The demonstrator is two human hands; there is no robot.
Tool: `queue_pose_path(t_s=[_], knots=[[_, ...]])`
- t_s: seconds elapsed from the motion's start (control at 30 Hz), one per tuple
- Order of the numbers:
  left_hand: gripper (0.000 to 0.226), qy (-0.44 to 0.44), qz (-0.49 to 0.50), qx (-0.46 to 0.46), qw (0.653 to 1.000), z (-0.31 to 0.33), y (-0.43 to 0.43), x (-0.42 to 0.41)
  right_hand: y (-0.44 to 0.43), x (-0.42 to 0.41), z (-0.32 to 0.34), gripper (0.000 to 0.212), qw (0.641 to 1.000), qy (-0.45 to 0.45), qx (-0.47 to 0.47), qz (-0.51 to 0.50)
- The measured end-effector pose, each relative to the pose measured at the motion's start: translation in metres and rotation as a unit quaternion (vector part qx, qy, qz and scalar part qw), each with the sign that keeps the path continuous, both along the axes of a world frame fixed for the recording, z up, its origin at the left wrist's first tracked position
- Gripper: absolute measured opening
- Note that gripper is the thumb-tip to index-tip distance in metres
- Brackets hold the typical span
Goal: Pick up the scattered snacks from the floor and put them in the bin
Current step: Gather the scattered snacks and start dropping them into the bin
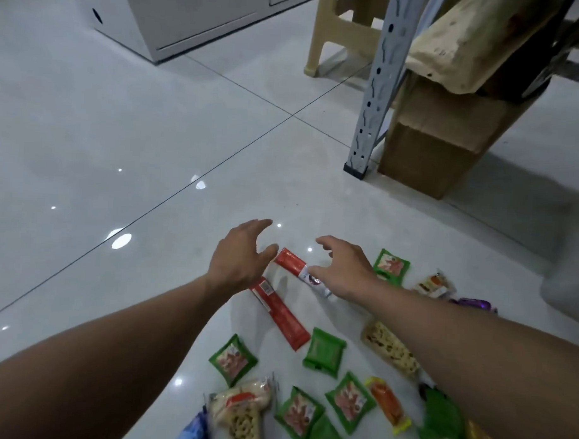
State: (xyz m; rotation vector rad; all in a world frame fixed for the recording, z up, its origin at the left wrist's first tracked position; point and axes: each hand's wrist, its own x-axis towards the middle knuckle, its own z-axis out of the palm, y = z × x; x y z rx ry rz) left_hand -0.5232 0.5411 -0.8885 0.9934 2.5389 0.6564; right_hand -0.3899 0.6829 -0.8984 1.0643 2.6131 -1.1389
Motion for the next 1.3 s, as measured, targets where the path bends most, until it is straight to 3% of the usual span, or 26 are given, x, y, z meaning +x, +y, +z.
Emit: queue_pose_path(t_s=[0.3, 0.5, 0.67, 0.8, 1.1, 1.3], knots=[[0.058, -0.007, -0.025, -0.049, 0.998, -0.022, -0.017, 0.004, -0.016, -0.012, -0.041, 0.040, 0.996, -0.031, 0.082, 0.035], [0.059, 0.015, -0.097, -0.071, 0.993, -0.030, -0.028, 0.013, -0.013, -0.017, -0.038, 0.023, 0.997, -0.011, 0.008, -0.074], [0.070, 0.053, -0.208, -0.130, 0.968, -0.038, -0.022, 0.015, 0.002, -0.010, -0.028, 0.023, 0.987, 0.023, -0.051, -0.148], [0.055, 0.048, -0.234, -0.145, 0.960, -0.047, -0.013, 0.025, 0.015, 0.002, -0.026, 0.019, 0.976, 0.048, -0.074, -0.198], [0.068, 0.022, -0.301, -0.176, 0.937, -0.051, -0.018, 0.015, 0.022, 0.027, -0.018, 0.015, 0.970, 0.058, -0.082, -0.224], [0.042, 0.072, -0.260, -0.162, 0.949, -0.052, -0.032, 0.014, 0.016, 0.016, -0.001, 0.013, 0.969, 0.078, -0.061, -0.224]])
